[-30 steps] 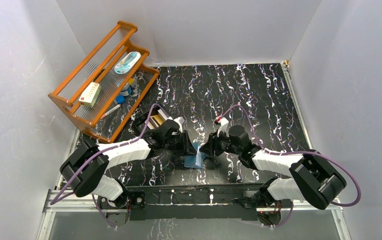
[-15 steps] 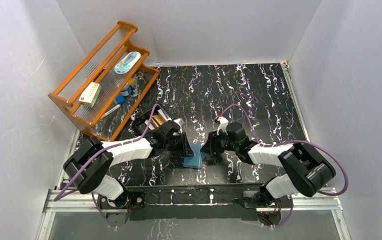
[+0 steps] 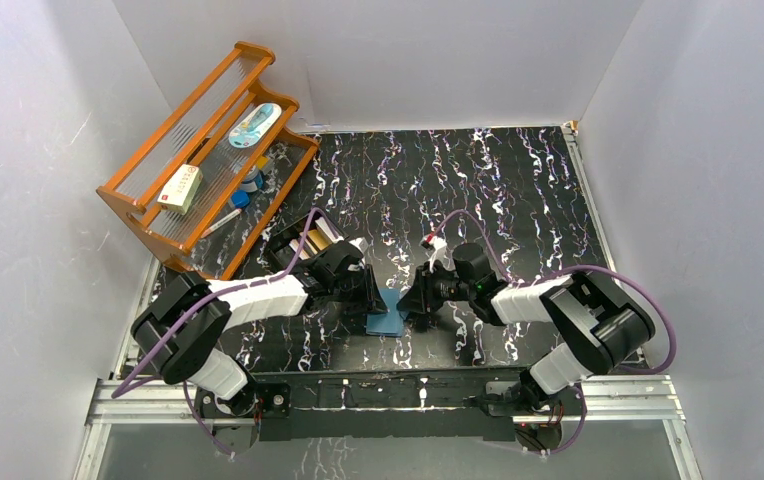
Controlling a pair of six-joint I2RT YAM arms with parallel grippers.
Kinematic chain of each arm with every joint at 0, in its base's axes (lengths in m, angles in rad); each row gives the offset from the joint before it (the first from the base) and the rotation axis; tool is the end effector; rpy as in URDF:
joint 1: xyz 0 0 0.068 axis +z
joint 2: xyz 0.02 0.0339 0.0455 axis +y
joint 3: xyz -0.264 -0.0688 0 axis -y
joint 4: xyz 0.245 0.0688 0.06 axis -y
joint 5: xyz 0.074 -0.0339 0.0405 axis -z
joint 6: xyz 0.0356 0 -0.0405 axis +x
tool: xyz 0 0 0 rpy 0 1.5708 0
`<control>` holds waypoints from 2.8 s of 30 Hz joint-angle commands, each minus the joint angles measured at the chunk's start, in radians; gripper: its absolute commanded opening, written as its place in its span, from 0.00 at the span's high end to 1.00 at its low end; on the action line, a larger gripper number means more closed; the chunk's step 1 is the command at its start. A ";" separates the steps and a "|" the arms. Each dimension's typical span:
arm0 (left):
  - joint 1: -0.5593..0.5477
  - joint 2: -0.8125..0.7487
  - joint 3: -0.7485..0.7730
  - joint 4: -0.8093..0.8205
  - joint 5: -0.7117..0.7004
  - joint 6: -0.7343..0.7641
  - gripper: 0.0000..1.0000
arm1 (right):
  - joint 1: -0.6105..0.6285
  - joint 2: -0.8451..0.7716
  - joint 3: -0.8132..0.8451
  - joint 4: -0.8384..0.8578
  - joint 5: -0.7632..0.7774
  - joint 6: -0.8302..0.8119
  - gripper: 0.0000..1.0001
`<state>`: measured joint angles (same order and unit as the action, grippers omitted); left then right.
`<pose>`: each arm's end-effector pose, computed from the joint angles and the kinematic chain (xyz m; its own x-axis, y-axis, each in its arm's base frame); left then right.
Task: Put the credit cards into the card holder
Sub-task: Close the card holder at the center of the board.
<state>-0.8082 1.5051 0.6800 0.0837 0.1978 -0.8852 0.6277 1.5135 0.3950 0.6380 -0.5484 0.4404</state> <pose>0.1975 -0.2169 0.1641 -0.9216 -0.1340 -0.3642 0.1511 0.7404 -0.6549 0.1983 0.1668 0.1347 -0.7116 -0.0669 -0.6994 -0.6323 0.4949 0.5960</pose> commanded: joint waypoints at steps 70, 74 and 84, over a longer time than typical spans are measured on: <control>0.043 0.014 0.028 -0.103 0.002 0.038 0.79 | 0.032 0.148 0.388 -0.552 -0.224 -0.379 0.80; 0.043 0.009 0.009 -0.077 0.003 0.035 0.80 | 0.036 0.162 0.390 -0.555 -0.215 -0.379 0.80; 0.043 -0.005 -0.007 -0.060 0.018 0.023 0.78 | 0.036 0.109 0.386 -0.566 -0.148 -0.379 0.80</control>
<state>-0.7673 1.5177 0.6926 0.0078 0.1871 -0.8639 0.6579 1.6661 0.7502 0.0856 -0.7395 0.0753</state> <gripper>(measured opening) 0.211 0.197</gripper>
